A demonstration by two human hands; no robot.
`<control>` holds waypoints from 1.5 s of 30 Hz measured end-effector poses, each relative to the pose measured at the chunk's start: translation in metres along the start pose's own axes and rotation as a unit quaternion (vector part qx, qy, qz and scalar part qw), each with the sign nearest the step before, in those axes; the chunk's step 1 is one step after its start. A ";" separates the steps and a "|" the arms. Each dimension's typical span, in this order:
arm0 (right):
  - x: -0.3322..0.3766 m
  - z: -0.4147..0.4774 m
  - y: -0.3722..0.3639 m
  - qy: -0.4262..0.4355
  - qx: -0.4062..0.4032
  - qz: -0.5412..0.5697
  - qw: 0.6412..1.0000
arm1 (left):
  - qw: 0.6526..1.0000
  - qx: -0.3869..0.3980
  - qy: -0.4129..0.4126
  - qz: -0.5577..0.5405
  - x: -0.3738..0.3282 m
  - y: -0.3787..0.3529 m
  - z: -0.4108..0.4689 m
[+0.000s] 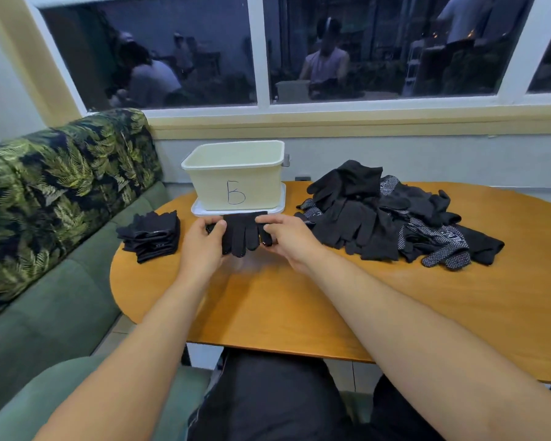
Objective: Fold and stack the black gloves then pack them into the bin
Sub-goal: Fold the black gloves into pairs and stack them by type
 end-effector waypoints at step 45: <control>-0.017 0.024 0.063 0.110 -0.048 -0.316 0.941 | 0.810 0.174 -0.174 0.533 0.045 -0.076 0.061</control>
Point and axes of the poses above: each hand's wrist, its own z-axis towards the middle knuckle, its own y-axis out of the back of the hand, x = y × z, the point moved 7 cm from there along z, towards the middle knuckle, and after that the axes turned 2 degrees about -z, right-handed, at the moved point
